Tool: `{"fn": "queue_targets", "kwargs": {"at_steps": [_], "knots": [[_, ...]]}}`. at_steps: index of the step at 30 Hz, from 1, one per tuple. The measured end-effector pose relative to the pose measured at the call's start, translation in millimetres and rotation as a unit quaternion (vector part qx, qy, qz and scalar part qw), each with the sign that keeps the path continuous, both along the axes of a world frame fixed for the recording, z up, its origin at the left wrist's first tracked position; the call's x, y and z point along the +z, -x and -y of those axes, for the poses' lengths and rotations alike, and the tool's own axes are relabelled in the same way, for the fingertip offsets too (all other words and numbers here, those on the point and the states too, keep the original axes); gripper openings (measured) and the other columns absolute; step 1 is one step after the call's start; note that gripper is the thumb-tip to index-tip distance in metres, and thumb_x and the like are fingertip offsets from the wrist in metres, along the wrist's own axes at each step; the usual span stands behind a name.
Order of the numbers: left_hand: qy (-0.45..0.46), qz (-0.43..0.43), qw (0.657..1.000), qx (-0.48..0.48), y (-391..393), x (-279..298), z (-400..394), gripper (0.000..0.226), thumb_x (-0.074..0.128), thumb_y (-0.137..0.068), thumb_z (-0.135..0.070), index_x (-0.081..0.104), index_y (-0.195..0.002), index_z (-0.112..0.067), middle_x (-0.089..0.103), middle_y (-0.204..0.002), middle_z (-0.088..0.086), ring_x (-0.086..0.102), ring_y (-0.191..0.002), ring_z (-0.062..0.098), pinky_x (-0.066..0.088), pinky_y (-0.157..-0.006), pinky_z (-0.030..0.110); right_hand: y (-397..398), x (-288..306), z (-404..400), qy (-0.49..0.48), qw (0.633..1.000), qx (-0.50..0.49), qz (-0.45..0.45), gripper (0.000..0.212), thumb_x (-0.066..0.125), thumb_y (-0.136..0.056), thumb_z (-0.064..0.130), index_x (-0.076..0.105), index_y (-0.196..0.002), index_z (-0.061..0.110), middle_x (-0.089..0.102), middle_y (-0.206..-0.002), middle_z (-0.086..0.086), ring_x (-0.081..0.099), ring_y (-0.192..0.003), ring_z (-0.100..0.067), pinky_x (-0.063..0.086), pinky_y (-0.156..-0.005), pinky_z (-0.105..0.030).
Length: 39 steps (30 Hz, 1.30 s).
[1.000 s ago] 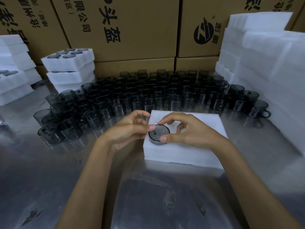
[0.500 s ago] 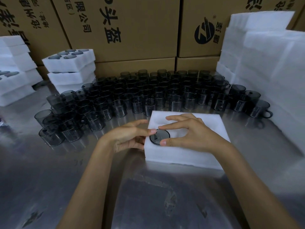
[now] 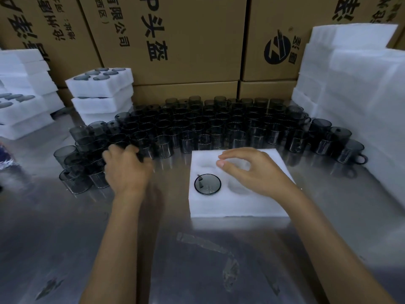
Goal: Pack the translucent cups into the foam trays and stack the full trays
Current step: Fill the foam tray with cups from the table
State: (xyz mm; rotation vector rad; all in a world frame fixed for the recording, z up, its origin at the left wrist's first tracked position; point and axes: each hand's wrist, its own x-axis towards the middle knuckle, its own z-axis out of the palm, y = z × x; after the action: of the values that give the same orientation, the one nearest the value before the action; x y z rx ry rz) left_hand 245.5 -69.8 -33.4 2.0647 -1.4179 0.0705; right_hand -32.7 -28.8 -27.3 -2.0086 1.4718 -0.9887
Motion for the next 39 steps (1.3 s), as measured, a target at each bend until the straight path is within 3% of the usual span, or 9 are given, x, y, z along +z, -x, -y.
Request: {"fn": "queue_targets", "kwargs": {"at_steps": [5,10,12,17,23,27,31,35,39], "knots": [[-0.032,-0.043,0.997,0.047,-4,-14,3,0.021,0.062,-0.094,-0.015,0.067,-0.109,-0.001,0.039,-0.128,0.025,0.035,-0.121,0.042,0.043,-0.093,0.051,6,0,-2,0.051,0.996,-0.059,0.034,0.007,0.061,-0.090,0.054,0.067,-0.093,0.054,0.062,-0.110,0.039,0.045,-0.120,0.012,0.034,-0.091,-0.009],[0.056,-0.119,0.990,-0.047,2,-5,1,0.010,0.067,-0.092,-0.021,0.071,-0.096,-0.013,0.061,-0.110,0.018,0.054,-0.106,0.035,0.045,-0.088,0.044,6,-1,-6,0.071,0.994,-0.075,0.042,0.011,0.063,-0.094,0.040,0.069,-0.096,0.049,0.064,-0.106,0.034,0.045,-0.118,0.012,0.033,-0.088,-0.005],[0.100,-0.196,0.969,-0.110,5,7,-3,0.008,0.071,-0.090,-0.024,0.071,-0.087,-0.016,0.067,-0.091,0.007,0.060,-0.085,0.021,0.049,-0.076,0.034,4,-1,-8,0.081,0.993,-0.074,0.041,0.013,0.063,-0.094,0.037,0.072,-0.101,0.043,0.064,-0.105,0.035,0.046,-0.117,0.011,0.034,-0.088,-0.003],[0.112,-0.369,0.884,-0.265,27,35,-18,0.010,0.082,-0.078,-0.028,0.073,-0.075,-0.029,0.070,-0.088,-0.010,0.063,-0.077,-0.004,0.048,-0.069,0.011,1,3,-12,0.050,0.994,-0.059,0.077,0.016,0.062,-0.095,0.036,0.072,-0.107,0.040,0.065,-0.107,0.032,0.048,-0.115,0.013,0.036,-0.092,-0.003],[0.136,-0.302,0.849,-0.412,102,30,-40,0.030,0.090,-0.068,-0.019,0.062,-0.081,-0.020,0.053,-0.100,-0.002,0.059,-0.086,0.008,0.047,-0.078,0.017,9,23,-20,-0.045,0.962,0.047,0.264,0.039,0.070,-0.090,0.030,0.064,-0.128,0.028,0.071,-0.119,0.011,0.063,-0.115,-0.001,0.050,-0.100,-0.027],[0.117,-0.226,0.845,-0.470,120,24,-51,0.050,0.082,-0.068,-0.041,0.053,-0.108,-0.030,0.049,-0.108,-0.010,0.056,-0.103,0.005,0.045,-0.084,0.013,18,26,-24,-0.057,0.963,0.079,0.251,0.040,0.077,-0.085,0.014,0.067,-0.123,0.019,0.072,-0.118,0.003,0.065,-0.115,-0.011,0.053,-0.100,-0.037],[-0.046,-0.269,0.829,-0.488,106,27,-43,0.088,0.094,-0.059,-0.033,0.046,-0.132,-0.043,0.040,-0.125,-0.011,0.054,-0.111,-0.001,0.048,-0.086,0.011,34,27,-25,-0.094,0.970,0.116,0.193,0.043,0.081,-0.079,0.020,0.069,-0.121,0.022,0.073,-0.116,0.007,0.067,-0.112,-0.010,0.052,-0.098,-0.029],[-0.110,-0.237,0.820,-0.509,97,25,-38,0.082,0.094,-0.059,-0.031,0.053,-0.130,-0.042,0.049,-0.129,-0.016,0.058,-0.107,-0.006,0.049,-0.085,0.012,39,24,-24,-0.115,0.970,0.137,0.163,0.041,0.080,-0.080,0.013,0.069,-0.119,0.017,0.073,-0.115,0.006,0.067,-0.111,-0.009,0.051,-0.093,-0.021],[-0.110,-0.206,0.839,-0.492,101,20,-38,0.081,0.094,-0.056,-0.039,0.056,-0.128,-0.042,0.060,-0.118,-0.019,0.057,-0.108,-0.005,0.044,-0.087,0.009,46,27,-25,-0.111,0.980,0.120,0.110,0.041,0.083,-0.075,0.028,0.072,-0.114,0.024,0.072,-0.116,0.014,0.062,-0.115,0.000,0.048,-0.087,-0.036]]}}
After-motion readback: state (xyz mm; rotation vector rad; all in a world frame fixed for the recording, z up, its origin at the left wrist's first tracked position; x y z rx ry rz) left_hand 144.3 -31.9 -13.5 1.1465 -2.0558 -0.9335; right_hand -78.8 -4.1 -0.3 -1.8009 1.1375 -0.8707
